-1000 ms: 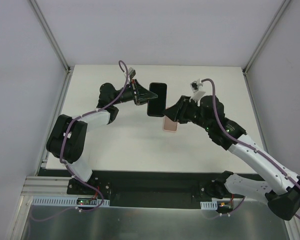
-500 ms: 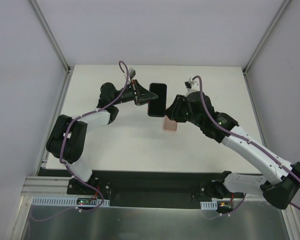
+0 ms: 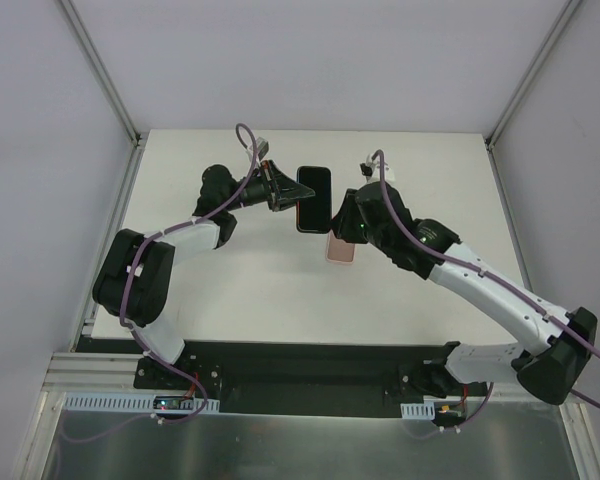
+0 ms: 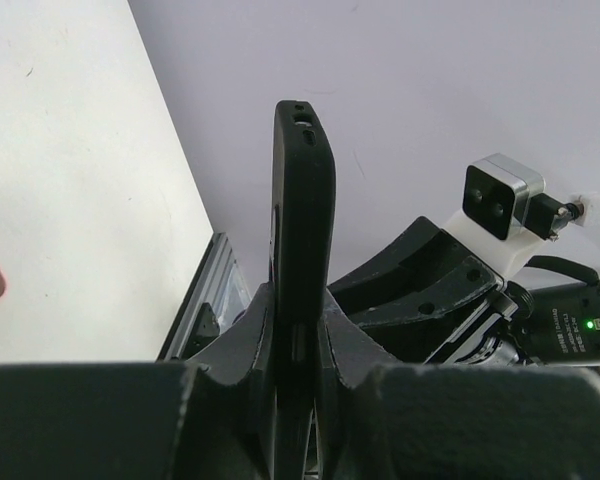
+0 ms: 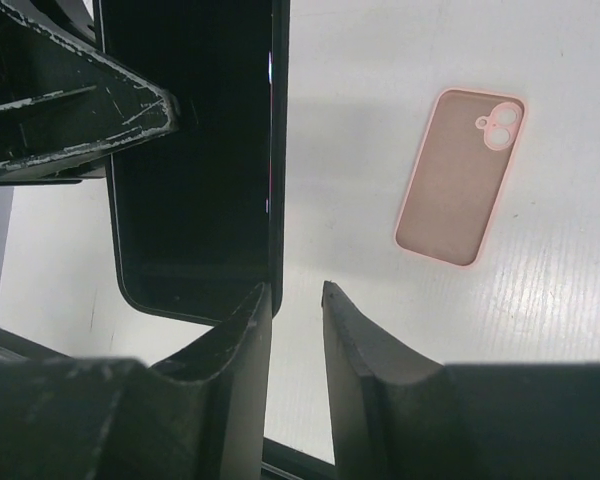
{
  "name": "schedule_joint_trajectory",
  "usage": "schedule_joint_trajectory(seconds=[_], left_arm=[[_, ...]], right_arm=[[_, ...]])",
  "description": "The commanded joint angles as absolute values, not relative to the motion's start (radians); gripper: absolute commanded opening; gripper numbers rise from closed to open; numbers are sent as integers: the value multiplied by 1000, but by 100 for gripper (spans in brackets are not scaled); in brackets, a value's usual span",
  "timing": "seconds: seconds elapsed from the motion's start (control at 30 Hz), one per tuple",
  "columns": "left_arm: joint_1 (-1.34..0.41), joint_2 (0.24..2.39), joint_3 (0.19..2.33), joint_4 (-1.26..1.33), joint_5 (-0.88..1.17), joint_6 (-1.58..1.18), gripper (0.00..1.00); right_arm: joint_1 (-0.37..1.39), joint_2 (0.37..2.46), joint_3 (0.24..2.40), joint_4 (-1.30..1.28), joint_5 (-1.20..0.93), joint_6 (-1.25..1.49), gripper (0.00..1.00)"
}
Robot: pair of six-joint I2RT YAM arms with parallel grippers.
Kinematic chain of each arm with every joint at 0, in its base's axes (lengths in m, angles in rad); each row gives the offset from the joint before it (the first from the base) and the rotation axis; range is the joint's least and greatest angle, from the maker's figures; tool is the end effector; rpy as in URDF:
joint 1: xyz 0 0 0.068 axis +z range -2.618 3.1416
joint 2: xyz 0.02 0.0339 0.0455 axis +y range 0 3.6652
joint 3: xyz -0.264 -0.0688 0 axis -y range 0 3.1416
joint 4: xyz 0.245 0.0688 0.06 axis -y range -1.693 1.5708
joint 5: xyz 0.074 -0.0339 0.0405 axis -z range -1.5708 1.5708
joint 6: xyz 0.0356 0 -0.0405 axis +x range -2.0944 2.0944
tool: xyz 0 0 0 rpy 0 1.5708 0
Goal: Take the phone out of the phone case
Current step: Remove the phone case from the phone.
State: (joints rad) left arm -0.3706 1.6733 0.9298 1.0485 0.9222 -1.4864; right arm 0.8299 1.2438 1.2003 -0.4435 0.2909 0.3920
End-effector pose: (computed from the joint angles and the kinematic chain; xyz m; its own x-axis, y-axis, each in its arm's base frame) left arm 0.3244 -0.1565 0.2831 -0.9004 -0.2959 -0.3189 0.3571 -0.0841 -0.9303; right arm 0.1952 0.1983 0.3622 -0.4966 -0.0006 -0.8680 -0.3745 0.9023 0.2136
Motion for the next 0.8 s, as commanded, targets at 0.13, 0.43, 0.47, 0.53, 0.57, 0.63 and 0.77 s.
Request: schedule_joint_trajectory(seconds=[0.13,0.43,0.47,0.53,0.57,0.63,0.77], left_arm=[[-361,1574,953,1233,933,-1595,0],[-345,1560,927,1272,925,-1626,0],[-344,1559,923,1284,925,-1631,0],[-344,1559,919,1293,923,-1638,0],[-342,1559,917,1301,922,-1641,0],[-342,1560,916,1308,917,-1654,0],[-337,1560,913,1338,910,-1677,0]], right_arm=[[822,1316,1140,-586,376,383,27],[784,1309,1082,-487,235,414,27],[770,1308,1060,-477,213,416,27],[767,1315,1051,-466,206,422,27],[767,1318,1046,-462,203,423,27],[765,1341,1045,-453,198,423,27],[752,1364,1011,-394,128,448,26]])
